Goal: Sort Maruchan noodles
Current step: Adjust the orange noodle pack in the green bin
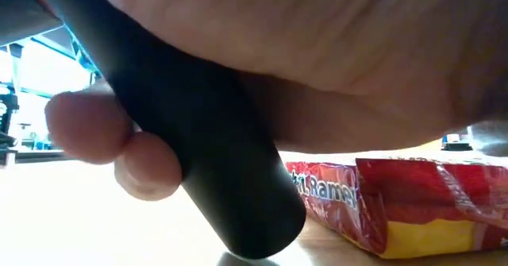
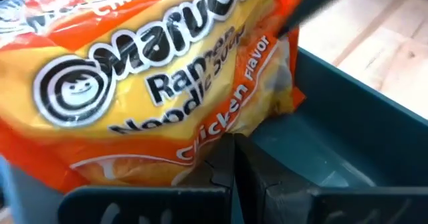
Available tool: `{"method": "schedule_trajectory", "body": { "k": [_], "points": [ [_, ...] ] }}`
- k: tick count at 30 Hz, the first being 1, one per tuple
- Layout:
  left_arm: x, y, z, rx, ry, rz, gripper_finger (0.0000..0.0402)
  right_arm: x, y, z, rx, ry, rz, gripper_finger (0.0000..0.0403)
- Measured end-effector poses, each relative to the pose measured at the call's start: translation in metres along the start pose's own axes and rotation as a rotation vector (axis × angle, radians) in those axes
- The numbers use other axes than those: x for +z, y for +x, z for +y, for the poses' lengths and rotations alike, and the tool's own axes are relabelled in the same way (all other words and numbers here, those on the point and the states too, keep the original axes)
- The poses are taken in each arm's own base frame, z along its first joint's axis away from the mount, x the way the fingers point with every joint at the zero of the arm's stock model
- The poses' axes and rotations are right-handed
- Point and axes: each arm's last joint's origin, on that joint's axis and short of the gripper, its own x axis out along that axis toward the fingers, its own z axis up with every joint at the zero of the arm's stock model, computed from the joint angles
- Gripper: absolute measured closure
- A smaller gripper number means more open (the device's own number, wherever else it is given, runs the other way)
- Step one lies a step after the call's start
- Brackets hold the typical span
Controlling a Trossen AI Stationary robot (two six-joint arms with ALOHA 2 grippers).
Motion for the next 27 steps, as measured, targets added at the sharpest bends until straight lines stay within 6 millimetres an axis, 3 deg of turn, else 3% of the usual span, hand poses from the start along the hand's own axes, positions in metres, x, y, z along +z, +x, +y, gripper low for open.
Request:
{"method": "schedule_trajectory", "body": {
  "k": [6,16,22,27],
  "points": [
    [0.000,0.000,0.000,0.011,-0.014,0.003,0.0401,0.003,-0.004,-0.005,-0.040,0.006,0.024,0.0185],
    [0.000,0.000,0.001,0.031,-0.027,-0.002,0.0401,0.031,-0.034,-0.030,-0.111,0.022,0.050,0.0188],
    [0.003,0.000,0.001,0.040,-0.025,-0.029,0.0401,0.064,-0.063,-0.044,-0.192,-0.001,0.109,0.0218],
    [0.004,0.000,0.001,0.040,-0.025,-0.039,0.0401,0.087,-0.084,-0.054,-0.281,-0.011,0.146,0.0296]
  ]
}}
